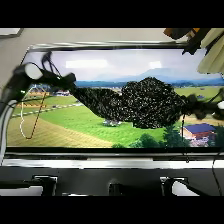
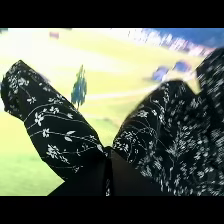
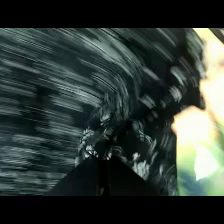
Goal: Fold the clothes and pants, and hang the long-sleeved shirts on hangers.
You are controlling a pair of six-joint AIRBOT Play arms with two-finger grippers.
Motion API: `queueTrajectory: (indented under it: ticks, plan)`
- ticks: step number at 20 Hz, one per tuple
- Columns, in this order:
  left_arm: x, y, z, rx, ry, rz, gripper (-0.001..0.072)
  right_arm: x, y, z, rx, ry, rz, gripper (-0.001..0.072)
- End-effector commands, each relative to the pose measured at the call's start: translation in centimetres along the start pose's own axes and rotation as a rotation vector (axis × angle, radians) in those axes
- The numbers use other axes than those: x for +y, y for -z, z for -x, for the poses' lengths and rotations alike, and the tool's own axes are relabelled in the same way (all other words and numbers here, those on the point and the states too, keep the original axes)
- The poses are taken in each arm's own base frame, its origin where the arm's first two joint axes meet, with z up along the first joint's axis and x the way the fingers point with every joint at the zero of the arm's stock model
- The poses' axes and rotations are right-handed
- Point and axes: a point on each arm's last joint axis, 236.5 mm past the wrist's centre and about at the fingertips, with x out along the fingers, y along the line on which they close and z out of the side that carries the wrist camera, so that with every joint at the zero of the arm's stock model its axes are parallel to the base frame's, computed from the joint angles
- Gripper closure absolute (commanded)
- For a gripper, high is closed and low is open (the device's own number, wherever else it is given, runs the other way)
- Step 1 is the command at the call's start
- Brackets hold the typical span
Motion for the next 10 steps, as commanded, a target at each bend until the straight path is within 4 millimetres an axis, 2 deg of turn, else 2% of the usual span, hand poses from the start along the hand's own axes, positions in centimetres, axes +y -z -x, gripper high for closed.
queueTrajectory:
  ticks: [1,3,5,6,8,10]
  plan:
    - [-1.3,-6.8,9.1,-0.233,0.054,-0.021,0.0686,12.3,-6.1,11.1,-0.272,-0.297,0.114,0.0679]
    - [-2.8,-10.4,17.5,-0.43,0.097,-0.041,0.0686,18.5,-8.7,21.0,-0.492,-0.409,0.233,0.0678]
    - [-4.4,-12.1,26.6,-0.637,0.152,-0.036,0.0685,23.3,-8.5,31.2,-0.682,-0.502,0.349,0.0678]
    - [-5.2,-12.1,31.3,-0.738,0.182,-0.032,0.0685,24.8,-7.5,35.7,-0.759,-0.54,0.396,0.0677]
    - [-6.3,-10.4,38.9,-0.887,0.219,-0.048,0.0685,26.6,-4.1,44.1,-0.908,-0.596,0.484,0.0677]
    - [-7.2,-7.4,45.1,-0.997,0.233,-0.08,0.0685,26.5,-0.3,50.0,-1.028,-0.605,0.55,0.0676]
